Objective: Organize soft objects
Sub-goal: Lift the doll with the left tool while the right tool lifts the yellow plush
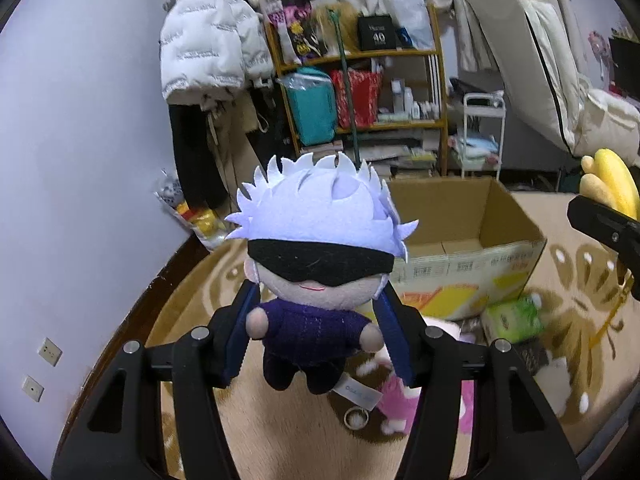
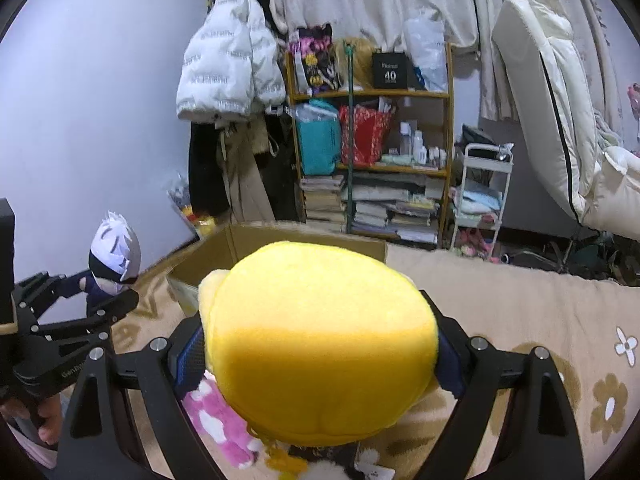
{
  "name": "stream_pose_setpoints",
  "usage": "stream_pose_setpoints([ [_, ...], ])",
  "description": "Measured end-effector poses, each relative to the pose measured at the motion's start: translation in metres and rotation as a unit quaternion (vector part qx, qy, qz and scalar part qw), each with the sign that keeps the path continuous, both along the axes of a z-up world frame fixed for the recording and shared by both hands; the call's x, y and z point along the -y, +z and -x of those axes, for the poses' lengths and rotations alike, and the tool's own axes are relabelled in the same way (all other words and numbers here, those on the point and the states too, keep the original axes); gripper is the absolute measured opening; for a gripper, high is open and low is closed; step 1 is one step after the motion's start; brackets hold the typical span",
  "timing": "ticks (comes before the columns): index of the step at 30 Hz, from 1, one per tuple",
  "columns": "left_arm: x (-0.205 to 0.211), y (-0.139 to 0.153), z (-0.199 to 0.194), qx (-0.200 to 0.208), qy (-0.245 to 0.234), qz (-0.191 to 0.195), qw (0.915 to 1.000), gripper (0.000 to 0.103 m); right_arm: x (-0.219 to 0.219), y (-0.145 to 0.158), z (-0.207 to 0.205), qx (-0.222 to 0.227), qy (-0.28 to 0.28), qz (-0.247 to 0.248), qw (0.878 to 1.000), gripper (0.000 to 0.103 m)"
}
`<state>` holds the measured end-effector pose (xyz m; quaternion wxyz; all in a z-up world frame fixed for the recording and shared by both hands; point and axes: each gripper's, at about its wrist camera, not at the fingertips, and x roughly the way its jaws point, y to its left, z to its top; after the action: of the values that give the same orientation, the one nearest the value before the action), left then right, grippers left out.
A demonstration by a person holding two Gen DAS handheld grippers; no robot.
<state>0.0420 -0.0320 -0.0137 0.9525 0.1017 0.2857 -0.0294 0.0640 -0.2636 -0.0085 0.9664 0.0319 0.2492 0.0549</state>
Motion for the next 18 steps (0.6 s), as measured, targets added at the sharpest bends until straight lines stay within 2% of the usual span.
stream_pose_setpoints([
  [4,-0.011,0.013,-0.011,0.012,0.008,0.016,0.9998,0.057,-0.001,0.013,-0.005,0.016,0.007,0.005,1.000,0.094],
  [7,-0.013,0.021,-0.018,0.028,0.015,0.010,0.9994,0.057,-0.002,0.024,-0.010,0.031,0.009,0.015,0.999,0.094],
  [12,-0.011,0.032,-0.033,0.044,0.015,0.012,0.9988,0.057,-0.003,0.038,-0.027,0.051,-0.005,0.023,0.998,0.094],
  [18,-0.004,0.040,-0.051,0.061,0.008,0.022,0.9979,0.058,-0.007,0.040,-0.046,0.069,-0.032,0.050,0.996,0.094],
])
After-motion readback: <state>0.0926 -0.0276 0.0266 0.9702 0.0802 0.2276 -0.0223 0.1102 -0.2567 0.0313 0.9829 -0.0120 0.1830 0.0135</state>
